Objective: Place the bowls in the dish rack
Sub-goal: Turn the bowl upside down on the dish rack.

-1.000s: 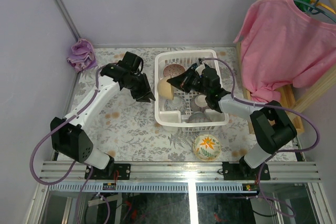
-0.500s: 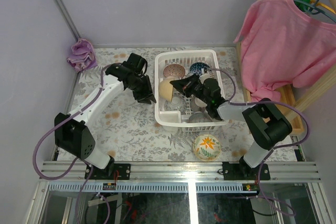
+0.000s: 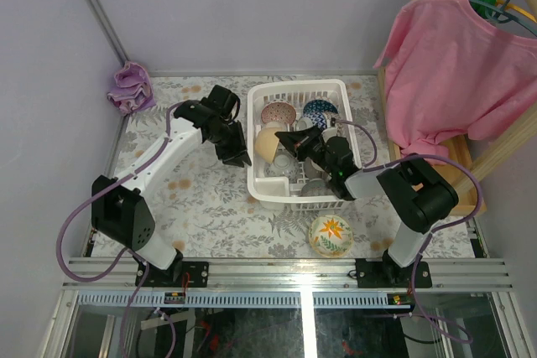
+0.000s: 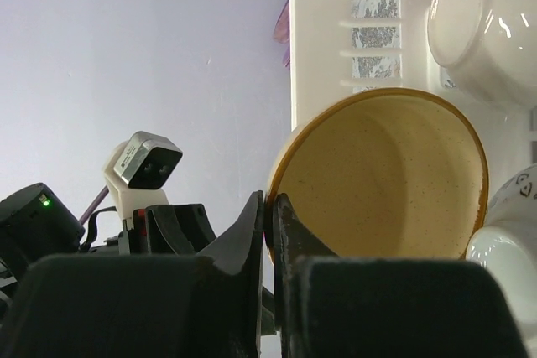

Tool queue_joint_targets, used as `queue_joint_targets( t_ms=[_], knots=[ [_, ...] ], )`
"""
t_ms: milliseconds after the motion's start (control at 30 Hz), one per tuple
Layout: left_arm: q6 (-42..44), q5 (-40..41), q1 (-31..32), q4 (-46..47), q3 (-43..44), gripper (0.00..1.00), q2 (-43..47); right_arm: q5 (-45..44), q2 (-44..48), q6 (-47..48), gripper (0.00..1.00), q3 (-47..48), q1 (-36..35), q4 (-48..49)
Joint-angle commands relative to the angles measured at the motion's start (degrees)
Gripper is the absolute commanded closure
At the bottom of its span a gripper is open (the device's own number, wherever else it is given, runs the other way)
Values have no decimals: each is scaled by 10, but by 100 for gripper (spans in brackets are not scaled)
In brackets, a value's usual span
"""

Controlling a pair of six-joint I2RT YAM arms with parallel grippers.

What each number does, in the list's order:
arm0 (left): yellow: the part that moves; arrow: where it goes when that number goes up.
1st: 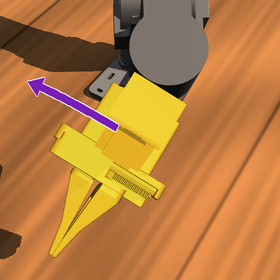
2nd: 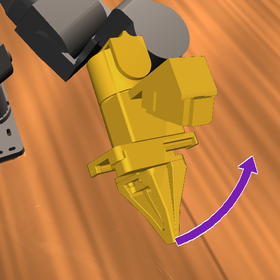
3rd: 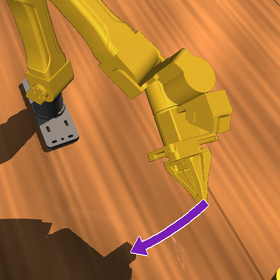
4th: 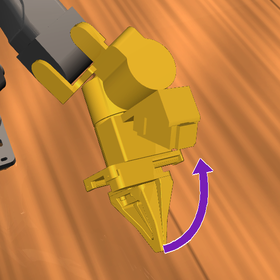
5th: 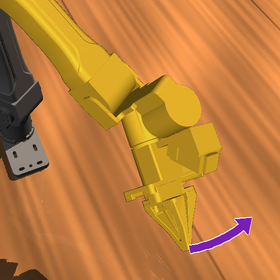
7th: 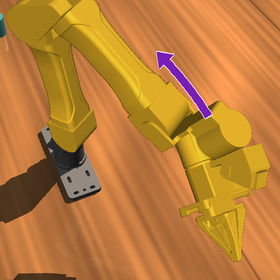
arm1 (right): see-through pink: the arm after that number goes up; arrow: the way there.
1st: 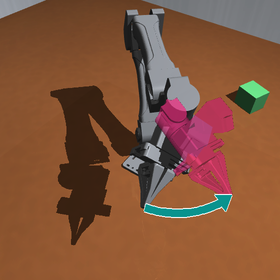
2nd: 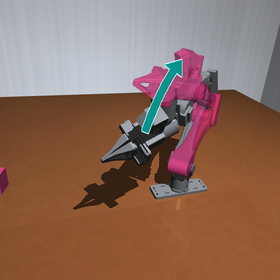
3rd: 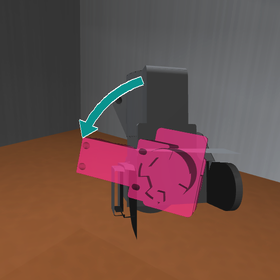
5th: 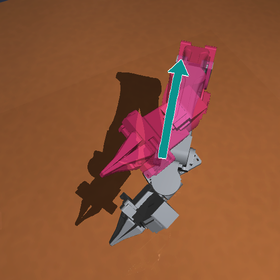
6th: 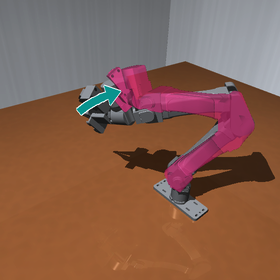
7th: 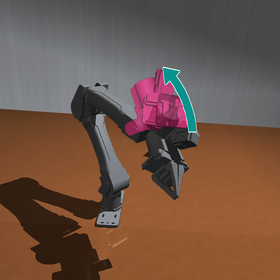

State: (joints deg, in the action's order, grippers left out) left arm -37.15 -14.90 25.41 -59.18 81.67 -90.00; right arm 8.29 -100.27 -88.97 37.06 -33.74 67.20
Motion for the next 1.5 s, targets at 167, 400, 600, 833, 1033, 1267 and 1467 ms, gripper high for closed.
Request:
queue_joint_targets(
  t_ms=[167, 400, 600, 833, 1033, 1267, 1467],
  knots=[
    [26, 10, 2, -6, 49, 76, -25, 2, 76, 27, 95, -28, -12, -9],
    [30, 19, 3, -13, 69, 77, -38, 3, 134, 54, 95, -57, -12, -86],
    [36, 24, 2, -21, 89, 78, -52, 2, 158, 61, 92, -88, -3, -114],
    [38, 25, 2, -26, 105, 78, -64, 9, 164, 79, 90, -89, 20, -157],
    [39, 28, 2, -30, 105, 78, -61, 15, 185, 101, 88, -97, 33, -210],
    [35, 24, 4, -27, 106, 79, -67, 24, 191, 132, 85, -95, 47, -272],
    [32, 23, 11, -26, 115, 79, -73, 27, 190, 154, 84, -94, 52, -302]
  ],
)
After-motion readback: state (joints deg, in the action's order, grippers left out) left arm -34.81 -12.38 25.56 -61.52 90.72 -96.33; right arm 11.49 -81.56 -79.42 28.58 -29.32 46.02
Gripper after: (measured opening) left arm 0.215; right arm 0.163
